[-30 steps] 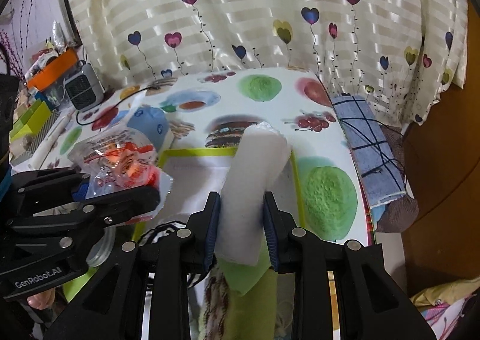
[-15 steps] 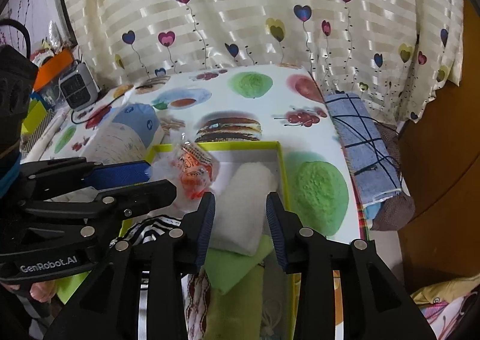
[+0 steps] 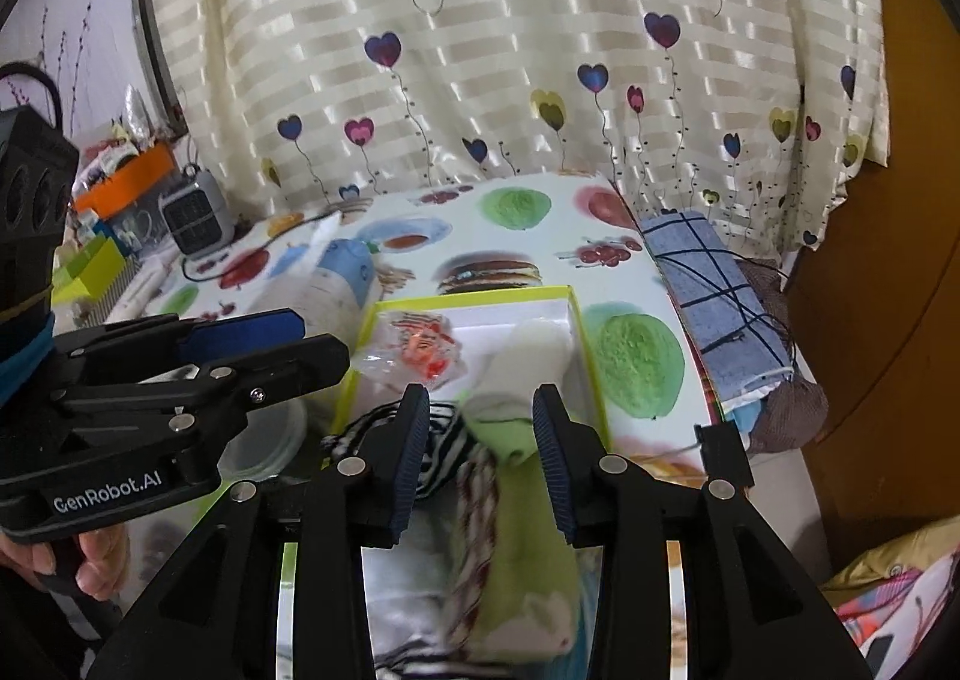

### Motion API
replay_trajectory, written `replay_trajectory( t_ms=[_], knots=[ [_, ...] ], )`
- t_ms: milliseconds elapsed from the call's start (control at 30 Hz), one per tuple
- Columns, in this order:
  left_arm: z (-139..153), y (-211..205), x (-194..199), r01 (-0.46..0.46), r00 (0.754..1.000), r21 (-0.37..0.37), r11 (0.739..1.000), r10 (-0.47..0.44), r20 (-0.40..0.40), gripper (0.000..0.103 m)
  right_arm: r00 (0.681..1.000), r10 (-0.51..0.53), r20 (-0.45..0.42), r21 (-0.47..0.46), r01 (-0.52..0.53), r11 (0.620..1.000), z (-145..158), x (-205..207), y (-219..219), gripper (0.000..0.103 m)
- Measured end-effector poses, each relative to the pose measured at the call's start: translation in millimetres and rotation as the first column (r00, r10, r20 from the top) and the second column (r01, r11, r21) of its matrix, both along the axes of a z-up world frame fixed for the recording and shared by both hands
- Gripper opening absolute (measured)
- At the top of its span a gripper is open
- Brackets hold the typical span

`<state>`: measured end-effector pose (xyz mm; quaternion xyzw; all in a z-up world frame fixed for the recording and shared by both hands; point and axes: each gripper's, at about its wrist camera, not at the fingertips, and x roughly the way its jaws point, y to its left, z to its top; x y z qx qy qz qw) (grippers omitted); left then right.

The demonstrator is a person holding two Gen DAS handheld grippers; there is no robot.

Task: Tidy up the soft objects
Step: 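Withdraw both open tools from the box back over the table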

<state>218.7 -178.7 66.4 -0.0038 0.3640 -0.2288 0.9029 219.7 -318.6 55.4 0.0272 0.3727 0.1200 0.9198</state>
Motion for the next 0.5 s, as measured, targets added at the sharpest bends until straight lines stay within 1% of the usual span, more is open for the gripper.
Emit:
replay_trajectory(
  t_ms=[67, 300, 400, 500],
  knots=[
    [7, 4, -11, -0.01, 1.0, 0.001, 1.0, 0.01, 0.025, 0.037, 1.0, -0.007, 0.016, 0.007, 0.007, 1.0, 5, -7, 2, 0.047],
    [24, 24, -42, -0.065, 0.995, 0.002, 0.998, 0.064, 0.078, 0.037, 0.997, -0.001, 0.079, 0.04, -0.003, 0.999, 27, -35, 18, 0.047],
    [25, 34, -55, -0.098, 0.991, 0.017, 0.995, 0.096, 0.092, 0.037, 0.996, 0.023, 0.091, 0.045, -0.027, 0.999, 30, -47, 29, 0.047],
    [24, 45, -67, -0.123, 0.988, 0.018, 0.992, 0.121, 0.096, 0.036, 0.994, 0.041, 0.105, 0.031, -0.044, 0.999, 30, -58, 40, 0.047]
  ],
)
